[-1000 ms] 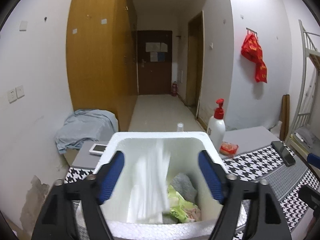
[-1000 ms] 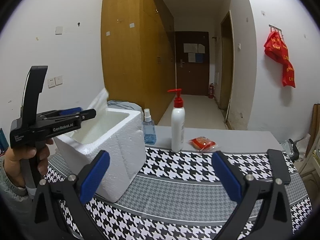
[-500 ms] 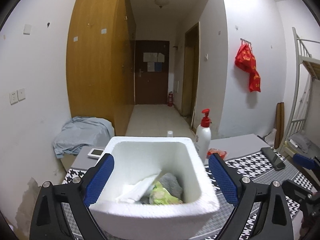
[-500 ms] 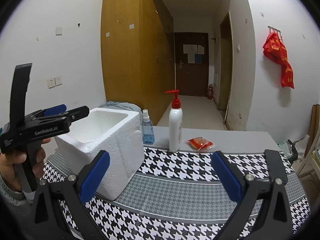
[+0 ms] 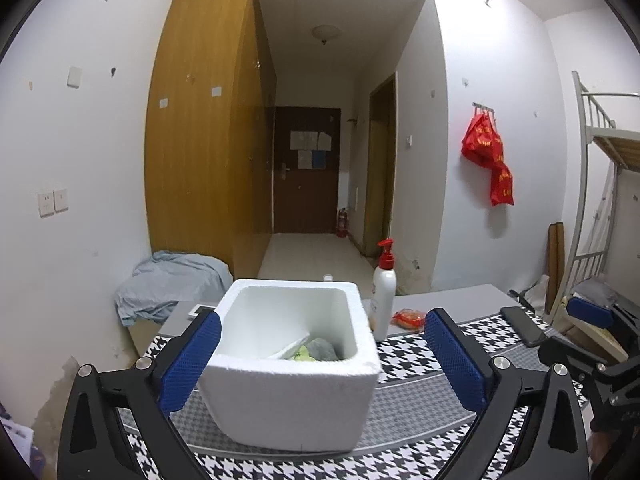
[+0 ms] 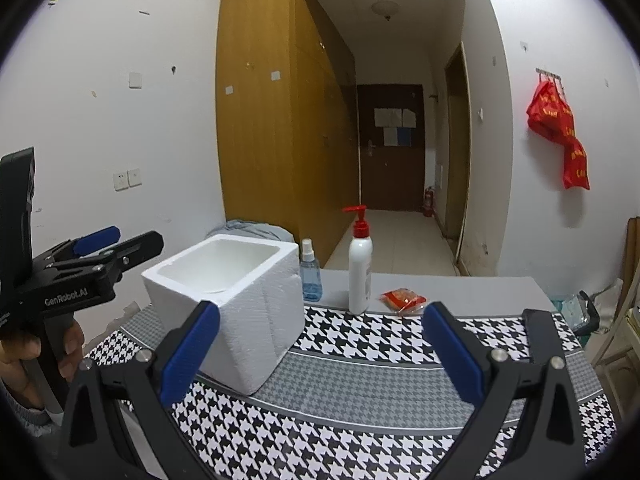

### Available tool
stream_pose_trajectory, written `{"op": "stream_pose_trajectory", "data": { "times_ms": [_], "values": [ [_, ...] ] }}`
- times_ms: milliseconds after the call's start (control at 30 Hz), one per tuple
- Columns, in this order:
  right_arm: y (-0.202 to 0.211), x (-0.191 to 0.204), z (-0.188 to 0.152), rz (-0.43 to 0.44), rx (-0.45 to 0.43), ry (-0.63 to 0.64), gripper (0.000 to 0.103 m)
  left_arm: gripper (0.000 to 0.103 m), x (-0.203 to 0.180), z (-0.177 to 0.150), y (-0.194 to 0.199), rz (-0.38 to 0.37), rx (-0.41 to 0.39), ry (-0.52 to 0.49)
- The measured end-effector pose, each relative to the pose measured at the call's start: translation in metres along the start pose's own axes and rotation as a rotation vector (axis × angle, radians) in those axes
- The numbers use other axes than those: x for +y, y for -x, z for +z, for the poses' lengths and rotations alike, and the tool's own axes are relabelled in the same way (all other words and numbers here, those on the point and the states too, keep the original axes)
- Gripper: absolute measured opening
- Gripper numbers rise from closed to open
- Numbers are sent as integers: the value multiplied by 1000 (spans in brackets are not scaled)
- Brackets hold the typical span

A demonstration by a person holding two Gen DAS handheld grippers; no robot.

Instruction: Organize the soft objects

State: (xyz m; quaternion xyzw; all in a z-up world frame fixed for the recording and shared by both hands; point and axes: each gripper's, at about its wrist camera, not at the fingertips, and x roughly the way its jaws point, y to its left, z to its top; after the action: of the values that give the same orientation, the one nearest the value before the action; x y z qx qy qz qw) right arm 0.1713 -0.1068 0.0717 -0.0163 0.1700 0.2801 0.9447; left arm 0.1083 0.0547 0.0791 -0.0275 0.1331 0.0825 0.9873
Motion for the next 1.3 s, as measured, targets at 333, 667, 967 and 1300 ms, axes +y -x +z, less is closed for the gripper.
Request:
{"op": "stream_pose_trajectory", "data": {
  "times_ms": [333,667,967,1300],
  "values": [
    [34,0,-3,2,-34,-2,103,102,-12,-8,31,-20,-18,7],
    [60,5,-20,10,-63,-4,103,102,-20,-24,56,-2,-55,11],
    [74,13,-43,5,-86,-11,103,102,-20,-44,71,-1,-78,19],
    [83,17,-63,-11,-94,-3,103,102,-23,-66,88,-29,-93,22]
  ]
}}
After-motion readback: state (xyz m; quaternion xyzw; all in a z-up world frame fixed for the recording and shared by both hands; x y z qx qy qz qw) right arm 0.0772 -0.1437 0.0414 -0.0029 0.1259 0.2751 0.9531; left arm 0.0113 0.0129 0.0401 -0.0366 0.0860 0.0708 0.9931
